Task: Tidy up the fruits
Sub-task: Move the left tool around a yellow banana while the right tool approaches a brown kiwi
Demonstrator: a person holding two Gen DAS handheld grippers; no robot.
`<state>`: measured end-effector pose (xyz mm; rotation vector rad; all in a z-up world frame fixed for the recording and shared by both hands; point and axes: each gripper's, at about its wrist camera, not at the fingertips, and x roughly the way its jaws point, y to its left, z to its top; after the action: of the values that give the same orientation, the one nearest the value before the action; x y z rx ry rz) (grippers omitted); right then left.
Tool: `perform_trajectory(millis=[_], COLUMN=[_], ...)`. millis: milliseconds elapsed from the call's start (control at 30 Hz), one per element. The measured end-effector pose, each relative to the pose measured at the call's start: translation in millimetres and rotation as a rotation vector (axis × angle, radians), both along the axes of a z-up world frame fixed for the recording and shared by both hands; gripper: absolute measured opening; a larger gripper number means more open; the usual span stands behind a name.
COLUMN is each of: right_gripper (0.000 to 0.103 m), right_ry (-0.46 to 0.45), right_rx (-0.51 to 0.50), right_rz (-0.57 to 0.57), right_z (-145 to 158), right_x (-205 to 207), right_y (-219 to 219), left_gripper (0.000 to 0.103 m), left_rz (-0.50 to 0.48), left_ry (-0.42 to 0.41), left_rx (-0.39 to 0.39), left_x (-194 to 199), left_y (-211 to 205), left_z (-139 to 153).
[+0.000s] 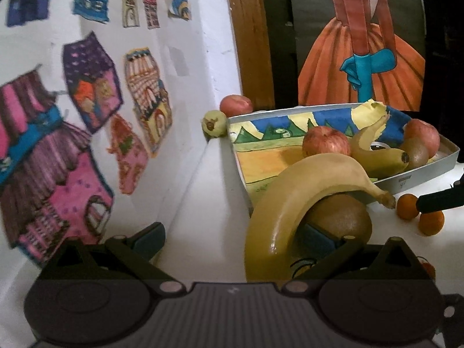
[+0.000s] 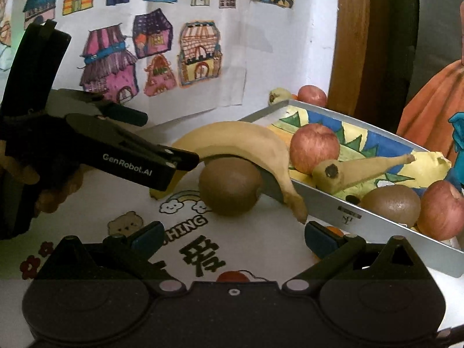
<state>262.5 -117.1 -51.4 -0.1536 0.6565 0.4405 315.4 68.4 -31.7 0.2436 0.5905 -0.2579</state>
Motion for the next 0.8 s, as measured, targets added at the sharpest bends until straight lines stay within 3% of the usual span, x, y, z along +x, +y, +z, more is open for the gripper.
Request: perform_trajectory(millis=[400, 633, 800], right_gripper=[0.102, 0.102, 0.102], right_ry=[0.010, 0.019, 0.021], right_rx=[-0.005, -0.012, -0.015], right_rz=[0.005, -0.002, -0.005], right_z=[-5.3, -9.6, -11.3], right_x=[8.7, 9.3, 9.8], right_y=[1.6, -1.4, -3.7], left_gripper=[0.101, 0.075, 0.066], left_rz=[-0.001, -0.029, -0.036], left_ry=[0.020, 0.095, 0.090], left_rx=[-0.057, -0.062, -0.045], left_x=[11.5, 17.6, 18.0], left_y=[4.0, 1.2, -5.6], left_z=[-9.3, -22.4, -25.0])
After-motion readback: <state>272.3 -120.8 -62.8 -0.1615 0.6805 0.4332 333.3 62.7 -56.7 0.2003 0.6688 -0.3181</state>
